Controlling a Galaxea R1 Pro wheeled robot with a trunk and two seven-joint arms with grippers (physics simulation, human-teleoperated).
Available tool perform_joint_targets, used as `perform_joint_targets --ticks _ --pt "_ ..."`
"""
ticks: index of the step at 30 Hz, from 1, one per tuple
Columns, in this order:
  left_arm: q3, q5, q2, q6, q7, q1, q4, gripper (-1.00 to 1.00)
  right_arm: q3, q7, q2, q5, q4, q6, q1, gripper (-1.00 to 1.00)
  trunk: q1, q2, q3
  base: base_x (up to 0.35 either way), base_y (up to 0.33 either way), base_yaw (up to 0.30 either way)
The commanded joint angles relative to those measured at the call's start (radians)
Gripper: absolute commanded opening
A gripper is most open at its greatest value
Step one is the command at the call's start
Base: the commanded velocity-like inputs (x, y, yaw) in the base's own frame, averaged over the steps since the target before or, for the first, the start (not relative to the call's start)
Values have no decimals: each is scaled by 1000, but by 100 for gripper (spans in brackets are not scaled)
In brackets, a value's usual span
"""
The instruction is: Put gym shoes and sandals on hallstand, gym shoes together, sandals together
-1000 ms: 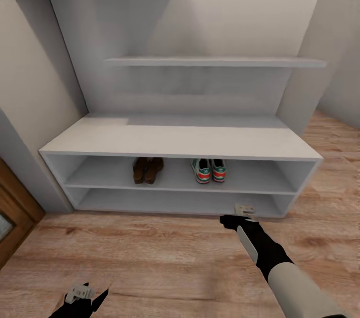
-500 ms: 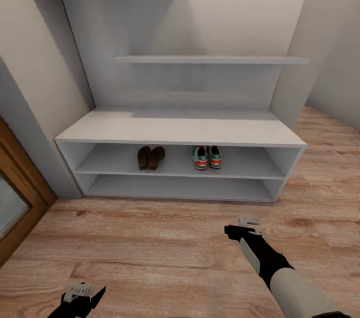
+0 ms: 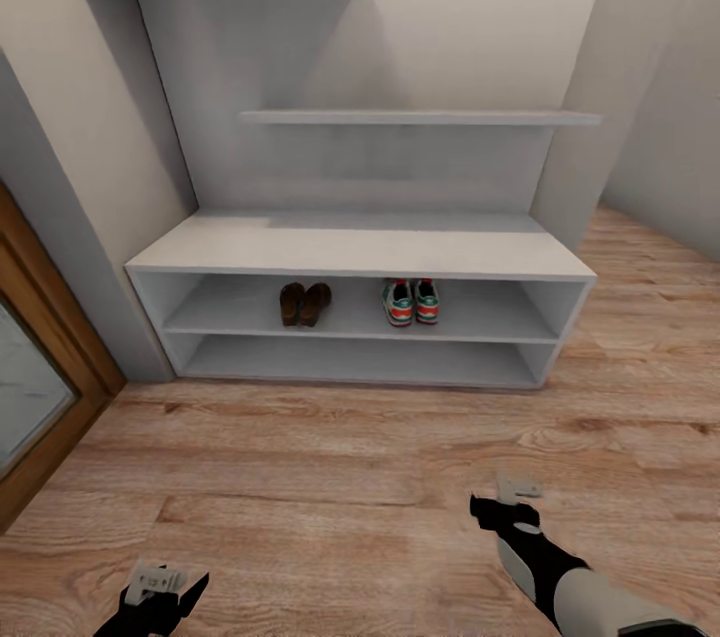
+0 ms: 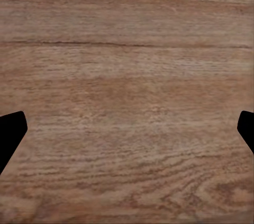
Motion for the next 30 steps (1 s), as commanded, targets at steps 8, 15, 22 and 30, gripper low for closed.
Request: perform_joint_targets --ticks 8,15,22,30 --pt "9 20 1 -6 -5 -1 25 100 9 -4 0 107 102 -194 6 100 0 0 -1 -18 0 0" --pt "9 28 2 -7 -4 -1 38 100 8 -5 0 136 116 -241 19 100 0 0 -1 -3 0 0" --pt "9 29 4 -7 -4 -1 42 100 7 -9 -1 139 118 -249 36 100 0 0 -1 0 0 0" --pt "9 28 6 -8 -4 3 42 100 6 -13 -3 138 119 -261 74 100 0 0 -1 0 0 0"
